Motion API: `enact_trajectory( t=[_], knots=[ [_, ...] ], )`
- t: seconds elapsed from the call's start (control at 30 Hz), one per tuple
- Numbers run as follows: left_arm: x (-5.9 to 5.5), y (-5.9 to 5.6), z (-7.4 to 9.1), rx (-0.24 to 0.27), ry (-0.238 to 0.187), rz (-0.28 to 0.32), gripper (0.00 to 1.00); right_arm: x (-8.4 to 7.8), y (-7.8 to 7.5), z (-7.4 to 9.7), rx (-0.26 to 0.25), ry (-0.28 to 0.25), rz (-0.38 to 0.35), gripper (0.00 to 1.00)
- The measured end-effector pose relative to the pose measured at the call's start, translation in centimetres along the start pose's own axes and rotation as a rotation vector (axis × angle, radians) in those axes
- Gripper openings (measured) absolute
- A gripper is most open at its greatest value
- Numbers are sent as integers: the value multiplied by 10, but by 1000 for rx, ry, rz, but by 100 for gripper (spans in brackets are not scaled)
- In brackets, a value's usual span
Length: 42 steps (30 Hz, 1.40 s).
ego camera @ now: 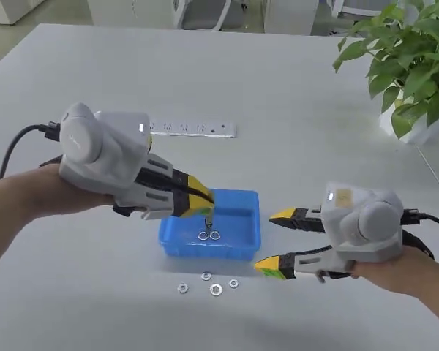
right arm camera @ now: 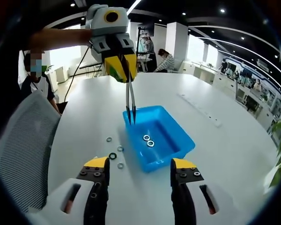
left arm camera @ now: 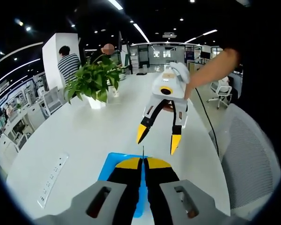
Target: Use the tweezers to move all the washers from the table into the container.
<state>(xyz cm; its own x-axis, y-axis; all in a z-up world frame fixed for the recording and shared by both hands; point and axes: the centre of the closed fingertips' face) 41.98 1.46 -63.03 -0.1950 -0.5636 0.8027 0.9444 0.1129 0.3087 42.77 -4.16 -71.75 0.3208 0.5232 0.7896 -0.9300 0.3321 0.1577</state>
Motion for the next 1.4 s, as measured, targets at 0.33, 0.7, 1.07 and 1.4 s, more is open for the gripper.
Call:
enact_trajectory(
  t=[0.33,0.7,1.07,1.4],
  knots=[
    [3,-21,-5,-19,-15,7,6,-18,12,10,-9,15,-28,57],
    [-2,-38,-15,-45,-25,20,6,-28,19,18,-17,13,-46,61],
    [-15,-50,-24,-72,-28,29,6,-35,25,19,-12,12,-60,61],
    [-24,-56,-33,-88,-26,49,6,-39,28,18,-3,13,-58,59]
  ],
)
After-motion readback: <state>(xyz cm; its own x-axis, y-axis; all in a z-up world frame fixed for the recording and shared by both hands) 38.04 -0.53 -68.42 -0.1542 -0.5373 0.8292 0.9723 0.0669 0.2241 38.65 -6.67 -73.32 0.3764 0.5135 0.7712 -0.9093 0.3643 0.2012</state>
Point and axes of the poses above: the centre of the closed fingertips' face, and the gripper's own axes: z roughly backward along the fingers, y roughly to its left, x roughly out of its top, and after that the axes turned 15 degrees about -z, right-handed
